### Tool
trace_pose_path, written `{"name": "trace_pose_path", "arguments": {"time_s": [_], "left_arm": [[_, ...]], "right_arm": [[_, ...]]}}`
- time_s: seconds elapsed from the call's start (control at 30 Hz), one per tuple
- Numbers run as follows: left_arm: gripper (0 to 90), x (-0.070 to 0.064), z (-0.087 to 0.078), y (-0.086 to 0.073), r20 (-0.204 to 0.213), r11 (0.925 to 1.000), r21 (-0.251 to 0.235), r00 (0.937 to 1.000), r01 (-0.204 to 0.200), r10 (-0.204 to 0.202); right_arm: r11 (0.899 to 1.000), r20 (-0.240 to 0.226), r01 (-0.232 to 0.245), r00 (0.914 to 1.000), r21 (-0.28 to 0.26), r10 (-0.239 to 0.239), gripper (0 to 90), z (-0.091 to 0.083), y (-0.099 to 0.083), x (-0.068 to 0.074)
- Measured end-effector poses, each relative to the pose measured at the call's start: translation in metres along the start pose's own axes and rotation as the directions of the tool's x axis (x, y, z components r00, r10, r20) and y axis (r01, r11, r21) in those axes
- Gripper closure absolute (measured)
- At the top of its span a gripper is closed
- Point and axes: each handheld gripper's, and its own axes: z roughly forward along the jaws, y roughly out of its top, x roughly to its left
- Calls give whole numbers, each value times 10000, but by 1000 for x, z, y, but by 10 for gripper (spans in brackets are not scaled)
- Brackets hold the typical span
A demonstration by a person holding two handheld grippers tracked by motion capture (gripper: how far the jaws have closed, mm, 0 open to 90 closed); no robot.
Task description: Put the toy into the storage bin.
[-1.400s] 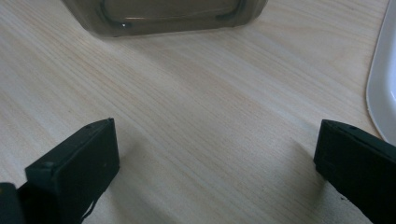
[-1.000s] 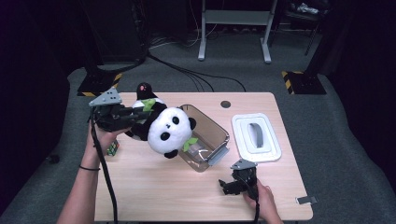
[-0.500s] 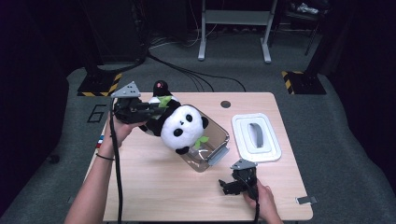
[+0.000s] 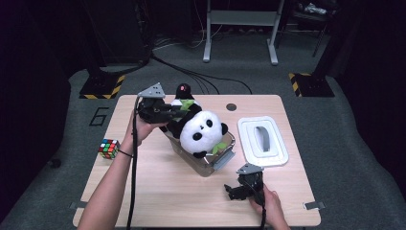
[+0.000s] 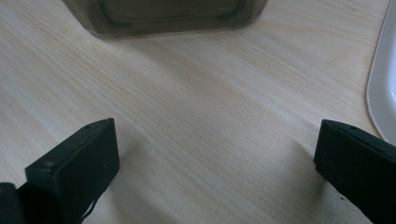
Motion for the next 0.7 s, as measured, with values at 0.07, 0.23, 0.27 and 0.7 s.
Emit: {"name": "trace_pose_path", "arguments": {"time_s": [0.07,0.23,0.27,0.7], "left_arm": [[758,-1,6,0,49,9999,145,10000,-50,49],[758,1,20,-5,311,9990,411,9994,151,-164],[758,2,23,-7,354,9989,443,9992,172,-188],[726,13,45,-23,411,9910,1007,9949,880,-925]], "right_arm": [[10000,-2,26,10000,8,-26,0,0,0,0],[10000,-4,29,10000,10,-29,0,0,0,0],[10000,-2,29,10000,8,-29,0,0,0,0],[10000,-5,25,10000,7,-25,0,0,0,0]]}}
